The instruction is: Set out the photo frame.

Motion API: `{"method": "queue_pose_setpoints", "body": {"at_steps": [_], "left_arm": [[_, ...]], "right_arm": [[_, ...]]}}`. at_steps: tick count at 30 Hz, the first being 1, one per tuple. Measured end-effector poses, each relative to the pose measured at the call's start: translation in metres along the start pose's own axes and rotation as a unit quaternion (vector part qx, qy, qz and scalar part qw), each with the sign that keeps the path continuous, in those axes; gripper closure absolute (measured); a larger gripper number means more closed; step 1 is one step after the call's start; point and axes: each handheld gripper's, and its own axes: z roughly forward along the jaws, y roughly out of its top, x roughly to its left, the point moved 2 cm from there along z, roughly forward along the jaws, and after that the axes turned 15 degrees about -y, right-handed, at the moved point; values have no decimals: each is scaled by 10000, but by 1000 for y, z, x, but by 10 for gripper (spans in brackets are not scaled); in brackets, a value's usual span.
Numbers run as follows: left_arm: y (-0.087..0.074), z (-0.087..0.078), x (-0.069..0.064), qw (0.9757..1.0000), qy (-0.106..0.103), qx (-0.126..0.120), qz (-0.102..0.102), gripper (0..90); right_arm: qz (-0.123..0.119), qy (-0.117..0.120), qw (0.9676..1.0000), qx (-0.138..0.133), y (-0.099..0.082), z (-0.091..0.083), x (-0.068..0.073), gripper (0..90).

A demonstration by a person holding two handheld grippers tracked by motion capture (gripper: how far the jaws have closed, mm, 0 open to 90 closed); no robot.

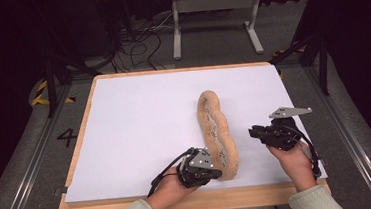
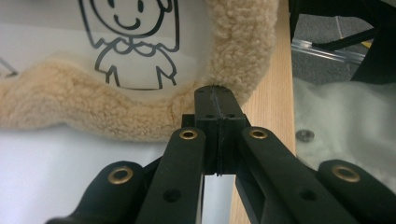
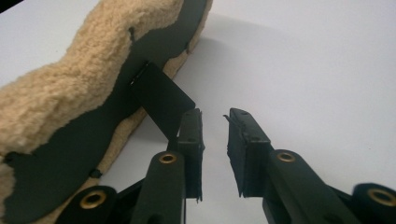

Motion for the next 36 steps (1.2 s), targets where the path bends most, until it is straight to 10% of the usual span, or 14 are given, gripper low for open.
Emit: {"method": "queue_pose_setpoints", "body": {"at_steps": [7,19,36], "left_arm": [[3,7,0,9999,34,-69,-88,900],[-14,-28,13,9962,461,-431,-604,848],[-46,-79,34,9788,1551,-655,-1163,694]], "right_arm": [[-28,246,9997,53,3,-2,5,679],[47,769,9970,-55,32,-8,30,442],[-293,834,9942,616,76,40,65,299]]}}
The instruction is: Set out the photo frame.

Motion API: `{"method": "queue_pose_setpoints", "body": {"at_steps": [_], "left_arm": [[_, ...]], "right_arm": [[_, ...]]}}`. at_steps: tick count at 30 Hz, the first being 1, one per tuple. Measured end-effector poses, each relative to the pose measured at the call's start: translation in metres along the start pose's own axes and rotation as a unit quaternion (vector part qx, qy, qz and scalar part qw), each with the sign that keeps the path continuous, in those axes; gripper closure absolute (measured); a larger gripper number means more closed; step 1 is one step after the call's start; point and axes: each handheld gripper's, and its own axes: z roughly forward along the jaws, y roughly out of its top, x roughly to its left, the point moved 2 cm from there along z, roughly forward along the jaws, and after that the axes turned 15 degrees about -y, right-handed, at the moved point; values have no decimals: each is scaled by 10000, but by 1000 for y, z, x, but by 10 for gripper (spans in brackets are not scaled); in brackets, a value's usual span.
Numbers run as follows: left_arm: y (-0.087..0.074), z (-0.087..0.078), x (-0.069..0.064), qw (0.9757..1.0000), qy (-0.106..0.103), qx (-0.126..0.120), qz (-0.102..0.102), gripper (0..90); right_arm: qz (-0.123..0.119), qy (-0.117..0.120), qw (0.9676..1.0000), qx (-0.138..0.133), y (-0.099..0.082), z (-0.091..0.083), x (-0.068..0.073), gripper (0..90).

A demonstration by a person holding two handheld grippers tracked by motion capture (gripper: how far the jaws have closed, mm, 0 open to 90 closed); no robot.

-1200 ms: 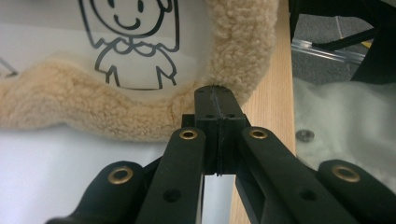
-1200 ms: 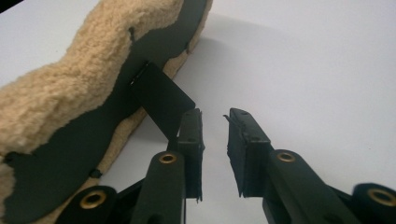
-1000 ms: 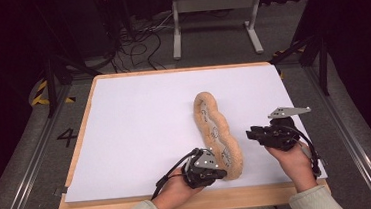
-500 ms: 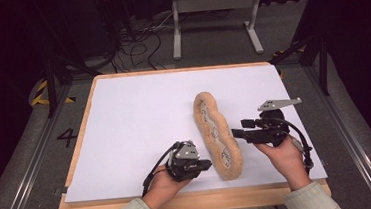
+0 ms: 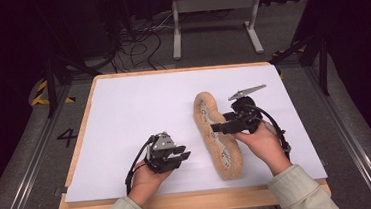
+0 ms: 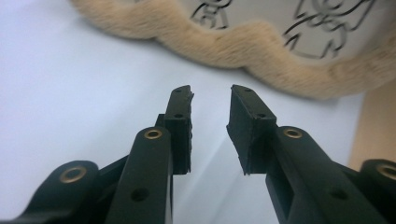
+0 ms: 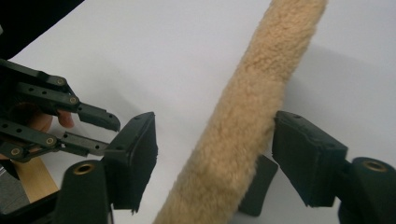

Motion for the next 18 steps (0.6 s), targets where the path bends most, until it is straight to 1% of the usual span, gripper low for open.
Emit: {"method": "queue_pose_setpoints", "body": {"at_steps": [1,2,4,6,7,8,10,12,13,14,15,16,18], "left_arm": [[-2,-4,3,10000,83,-7,-40,681],[-4,-6,5,9999,108,-34,-88,663],[-7,-16,12,9995,199,-142,-211,643],[-11,-24,17,9988,326,-216,-297,624],[-11,-24,17,9988,326,-216,-297,615],[-13,-28,20,9983,409,-213,-344,615],[-17,-32,24,9977,552,-200,-353,610],[-20,-35,26,9969,691,-162,-350,609],[-21,-37,28,9966,734,-153,-342,609],[-21,-38,30,9964,715,-175,-419,607],[-22,-40,31,9962,729,-198,-429,605],[-22,-41,32,9962,734,-215,-422,605],[-22,-41,33,9962,718,-227,-447,604]], "right_arm": [[-4,-37,10000,77,2,3,0,296],[-10,-68,9999,137,4,7,1,295],[67,-61,9996,281,8,14,0,287],[73,-72,9992,378,10,18,0,288],[73,-72,9992,378,10,18,0,288],[72,-94,9988,476,12,22,1,295],[63,-110,9976,685,14,27,2,335],[28,-142,9965,825,16,30,3,373],[31,-151,9958,899,16,31,3,406],[30,-162,9952,961,17,32,3,455],[16,-219,9947,1009,17,33,3,521],[25,-280,9940,1059,17,34,3,538],[126,-345,9921,1199,17,35,3,570]]}}
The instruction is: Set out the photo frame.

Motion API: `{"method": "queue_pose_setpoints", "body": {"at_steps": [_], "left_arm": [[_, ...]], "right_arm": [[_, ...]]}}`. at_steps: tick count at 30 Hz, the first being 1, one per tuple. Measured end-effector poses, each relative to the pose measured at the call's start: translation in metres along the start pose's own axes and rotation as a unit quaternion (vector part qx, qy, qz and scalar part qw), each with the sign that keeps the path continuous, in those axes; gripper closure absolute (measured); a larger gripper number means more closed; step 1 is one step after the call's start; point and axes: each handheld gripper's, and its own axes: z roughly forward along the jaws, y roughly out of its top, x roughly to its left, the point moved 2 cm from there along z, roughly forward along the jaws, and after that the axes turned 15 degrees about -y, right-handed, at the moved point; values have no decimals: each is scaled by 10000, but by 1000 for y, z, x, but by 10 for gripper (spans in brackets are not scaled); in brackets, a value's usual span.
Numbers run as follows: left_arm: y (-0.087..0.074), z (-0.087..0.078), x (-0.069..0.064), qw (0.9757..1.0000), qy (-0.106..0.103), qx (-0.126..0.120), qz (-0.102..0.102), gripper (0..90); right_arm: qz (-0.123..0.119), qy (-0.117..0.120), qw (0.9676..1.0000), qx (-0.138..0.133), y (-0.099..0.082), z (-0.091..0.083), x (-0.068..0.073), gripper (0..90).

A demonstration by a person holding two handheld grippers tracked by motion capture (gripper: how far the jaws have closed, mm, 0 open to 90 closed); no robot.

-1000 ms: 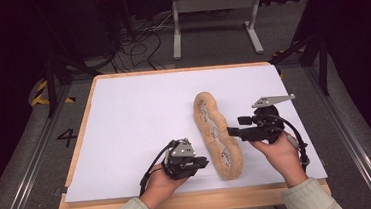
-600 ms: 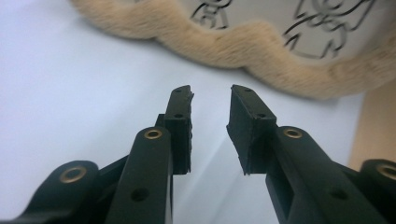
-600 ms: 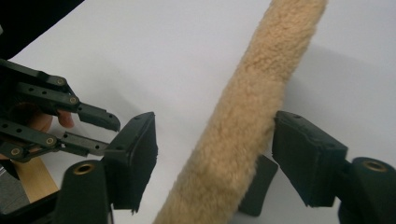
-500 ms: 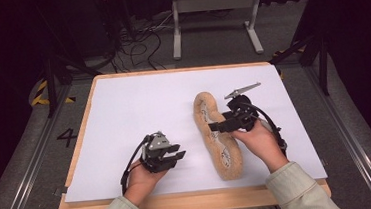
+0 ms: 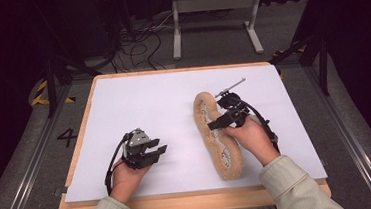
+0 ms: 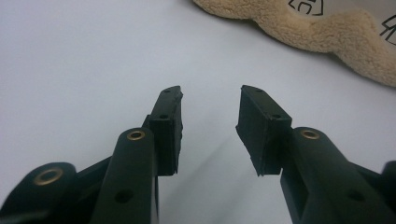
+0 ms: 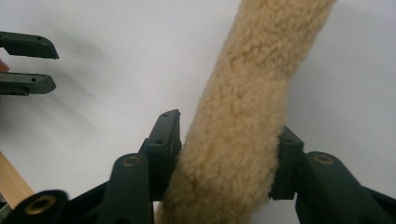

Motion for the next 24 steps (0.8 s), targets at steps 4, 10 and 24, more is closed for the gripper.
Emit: {"method": "queue_pose_setpoints", "body": {"at_steps": [4,10,24], "left_arm": [[0,1,-1,10000,11,14,17,607],[0,1,-1,10000,-4,24,30,610],[-1,-8,6,9998,-14,-168,-127,621]], "right_arm": [[-28,-238,9997,105,1,0,4,603],[47,-349,9993,156,1,0,6,649],[-324,-295,9990,4,6,-12,8,679]]}}
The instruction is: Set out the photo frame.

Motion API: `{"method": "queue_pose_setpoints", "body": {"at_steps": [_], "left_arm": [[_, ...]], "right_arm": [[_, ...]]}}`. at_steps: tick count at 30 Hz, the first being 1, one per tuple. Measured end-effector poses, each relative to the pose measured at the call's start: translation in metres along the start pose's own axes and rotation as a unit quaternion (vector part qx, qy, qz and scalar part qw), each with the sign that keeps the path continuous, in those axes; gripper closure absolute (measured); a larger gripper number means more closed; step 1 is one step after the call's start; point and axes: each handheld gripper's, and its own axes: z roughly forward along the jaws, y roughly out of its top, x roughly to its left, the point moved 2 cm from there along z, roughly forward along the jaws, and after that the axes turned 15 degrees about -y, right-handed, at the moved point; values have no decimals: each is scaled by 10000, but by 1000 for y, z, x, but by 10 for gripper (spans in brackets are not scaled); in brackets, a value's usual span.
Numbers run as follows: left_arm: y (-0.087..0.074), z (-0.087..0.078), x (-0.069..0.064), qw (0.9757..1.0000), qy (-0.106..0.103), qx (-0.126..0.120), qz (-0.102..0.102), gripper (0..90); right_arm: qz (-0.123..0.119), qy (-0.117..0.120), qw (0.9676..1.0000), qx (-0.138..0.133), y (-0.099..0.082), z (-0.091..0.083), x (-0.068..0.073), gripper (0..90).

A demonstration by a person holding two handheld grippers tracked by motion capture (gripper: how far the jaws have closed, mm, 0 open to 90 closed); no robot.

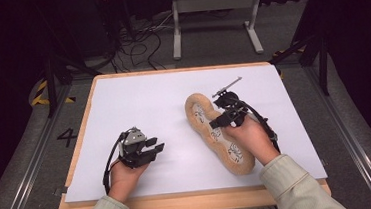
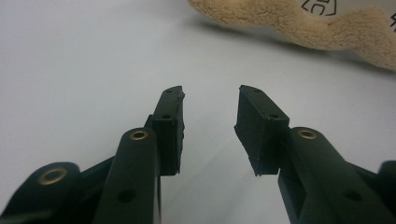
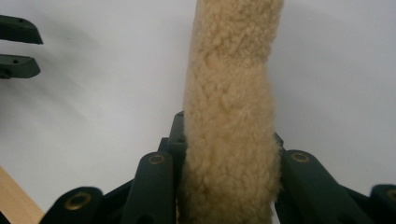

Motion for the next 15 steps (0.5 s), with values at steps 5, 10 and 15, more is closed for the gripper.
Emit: {"method": "queue_pose_setpoints", "body": {"at_steps": [5,10,15], "left_arm": [[-2,-4,2,10000,53,-28,-46,617],[-6,-12,4,9998,197,-10,-45,610],[-10,-19,7,9995,300,-44,-112,609]], "right_arm": [[-496,23,9987,-128,9,-13,5,680],[-1159,48,9928,-282,19,-24,11,679],[-1600,147,9864,-362,26,-27,14,679]]}}
